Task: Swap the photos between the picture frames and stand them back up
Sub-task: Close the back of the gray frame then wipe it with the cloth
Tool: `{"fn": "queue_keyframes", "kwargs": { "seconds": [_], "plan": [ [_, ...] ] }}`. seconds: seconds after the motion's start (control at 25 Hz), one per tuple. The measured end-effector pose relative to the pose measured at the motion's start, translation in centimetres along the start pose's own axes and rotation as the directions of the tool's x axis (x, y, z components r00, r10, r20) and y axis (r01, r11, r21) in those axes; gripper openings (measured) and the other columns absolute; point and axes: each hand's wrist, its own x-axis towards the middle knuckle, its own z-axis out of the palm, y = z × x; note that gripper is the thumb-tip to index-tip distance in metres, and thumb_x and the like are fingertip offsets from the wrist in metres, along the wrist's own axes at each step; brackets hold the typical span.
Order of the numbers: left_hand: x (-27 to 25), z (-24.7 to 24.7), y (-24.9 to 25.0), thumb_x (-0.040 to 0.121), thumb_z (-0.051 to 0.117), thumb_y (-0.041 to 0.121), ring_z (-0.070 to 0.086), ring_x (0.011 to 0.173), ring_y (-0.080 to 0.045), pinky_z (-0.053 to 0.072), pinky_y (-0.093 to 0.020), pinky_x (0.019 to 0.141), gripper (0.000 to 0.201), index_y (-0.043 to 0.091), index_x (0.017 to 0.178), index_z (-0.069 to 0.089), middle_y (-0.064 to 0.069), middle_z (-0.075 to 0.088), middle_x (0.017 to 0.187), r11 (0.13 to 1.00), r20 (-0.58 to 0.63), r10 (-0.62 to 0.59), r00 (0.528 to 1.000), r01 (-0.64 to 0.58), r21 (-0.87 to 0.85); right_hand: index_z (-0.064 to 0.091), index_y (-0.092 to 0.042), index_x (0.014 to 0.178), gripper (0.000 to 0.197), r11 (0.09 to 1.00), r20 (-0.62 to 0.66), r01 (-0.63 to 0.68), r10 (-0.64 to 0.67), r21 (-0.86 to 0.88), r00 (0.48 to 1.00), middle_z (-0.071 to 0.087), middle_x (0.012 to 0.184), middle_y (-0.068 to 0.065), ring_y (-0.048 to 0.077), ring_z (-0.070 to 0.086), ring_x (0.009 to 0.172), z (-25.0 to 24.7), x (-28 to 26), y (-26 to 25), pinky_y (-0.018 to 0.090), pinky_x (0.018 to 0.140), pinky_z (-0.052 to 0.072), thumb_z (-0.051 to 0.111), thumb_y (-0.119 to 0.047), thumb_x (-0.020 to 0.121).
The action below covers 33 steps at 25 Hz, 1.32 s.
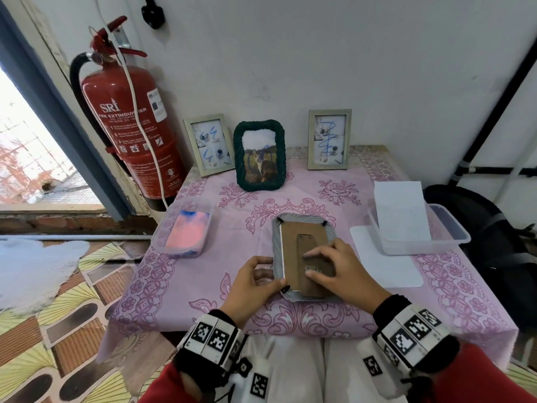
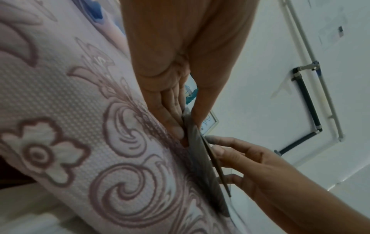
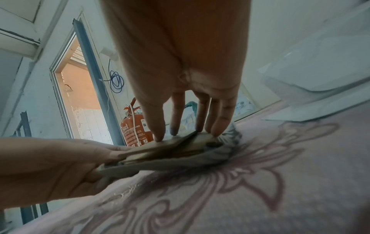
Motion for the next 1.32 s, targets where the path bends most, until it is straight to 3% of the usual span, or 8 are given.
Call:
{"fn": "queue_keyframes", "kwargs": {
  "seconds": [0.24, 0.4, 0.56, 0.68, 0.84, 0.96, 1.16, 1.32],
  "plan": [
    [0.4, 0.3, 2.2, 0.074, 0.071, -0.008, 0.065, 0.067, -0.02, 0.058, -0.03, 0.068, 0.042, 0.01, 0.109, 0.056, -0.014, 0.065, 0.089, 0.979, 0.041, 0.185, 0.982, -0.18, -0.093, 0.064, -0.027, 0.108, 0.028, 0.991, -0.211, 0.112, -0.093, 0.078, 0.973, 0.043, 0.111, -0.002, 0.013, 0.045, 0.113, -2.4, 2.3, -2.8, 0.026, 0.1, 0.039, 0.07, -0.026, 0.081],
    [0.6, 1.5, 4.4, 0.074, 0.07, -0.009, 0.067, 0.067, -0.016, 0.054, -0.02, 0.062, 0.039, 0.015, 0.102, 0.058, -0.006, 0.064, 0.091, 0.922, 0.007, 0.386, 0.923, -0.385, -0.037, 0.057, -0.038, 0.104, 0.028, 0.96, -0.298, 0.159, -0.086, 0.229, 0.951, 0.049, 0.111, -0.005, -0.001, 0.049, 0.104, -4.0, 3.2, -5.4, 0.007, 0.085, 0.042, 0.07, -0.037, 0.079],
    [0.6, 2.8, 5.8, 0.075, 0.072, -0.001, 0.07, 0.075, -0.016, 0.057, -0.026, 0.063, 0.034, 0.026, 0.092, 0.059, 0.004, 0.067, 0.093, 0.855, -0.001, 0.518, 0.855, -0.518, 0.031, 0.056, -0.028, 0.098, 0.022, 0.904, -0.406, 0.217, -0.054, 0.368, 0.912, 0.061, 0.102, -0.009, 0.004, 0.058, 0.101, -5.2, 3.4, -6.8, 0.028, 0.084, 0.052, 0.07, -0.03, 0.081],
    [0.5, 3.4, 5.9, 0.076, 0.072, 0.007, 0.068, 0.081, -0.013, 0.056, -0.027, 0.069, 0.03, 0.026, 0.098, 0.063, 0.009, 0.067, 0.095, 0.806, -0.007, 0.581, 0.814, -0.574, 0.144, 0.052, -0.024, 0.093, 0.02, 0.848, -0.408, 0.23, -0.017, 0.478, 0.913, 0.064, 0.096, -0.008, 0.008, 0.063, 0.099, -5.6, 3.4, -6.7, 0.031, 0.079, 0.057, 0.068, -0.017, 0.083],
    [0.8, 3.6, 5.5, 0.078, 0.073, 0.02, 0.06, 0.089, -0.002, 0.046, -0.013, 0.071, 0.039, 0.029, 0.113, 0.058, 0.014, 0.062, 0.105, 0.712, 0.088, 0.643, 0.761, -0.636, 0.299, 0.049, -0.02, 0.091, 0.019, 0.753, -0.412, 0.205, 0.095, 0.625, 0.906, 0.066, 0.099, 0.003, 0.018, 0.067, 0.094, -5.1, 3.5, -6.2, 0.033, 0.079, 0.058, 0.059, -0.005, 0.087],
    [1.1, 3.3, 4.8, 0.083, 0.068, 0.031, 0.057, 0.101, 0.0, 0.042, -0.01, 0.078, 0.042, 0.037, 0.123, 0.054, 0.016, 0.056, 0.113, 0.718, 0.18, 0.6, 0.78, -0.624, 0.31, 0.047, -0.01, 0.1, 0.015, 0.675, -0.377, 0.143, 0.213, 0.724, 0.901, 0.067, 0.096, 0.016, 0.028, 0.066, 0.088, -4.9, 3.4, -5.2, 0.041, 0.081, 0.055, 0.055, -0.003, 0.089],
    [3.0, 1.3, 3.3, 0.091, 0.056, 0.03, 0.042, 0.12, -0.002, 0.04, -0.024, 0.097, 0.045, 0.032, 0.133, 0.041, 0.012, 0.044, 0.126, 0.824, -0.055, 0.483, 0.874, -0.432, 0.367, 0.045, -0.007, 0.111, 0.02, 0.59, -0.367, 0.152, 0.262, 0.793, 0.893, 0.064, 0.081, 0.012, 0.021, 0.058, 0.076, -4.9, 3.3, -4.0, 0.033, 0.072, 0.05, 0.051, -0.005, 0.092],
    [4.1, 0.6, 3.4, 0.092, 0.054, 0.02, 0.053, 0.11, -0.008, 0.051, -0.015, 0.078, 0.059, 0.03, 0.142, 0.024, -0.001, 0.046, 0.128, 0.954, -0.049, 0.298, 0.953, -0.295, 0.058, 0.048, -0.016, 0.109, 0.018, 0.519, -0.345, 0.148, 0.307, 0.842, 0.887, 0.067, 0.085, 0.007, 0.017, 0.062, 0.073, -4.5, 3.7, -3.5, 0.024, 0.065, 0.054, 0.046, -0.006, 0.095]
  ]
}}
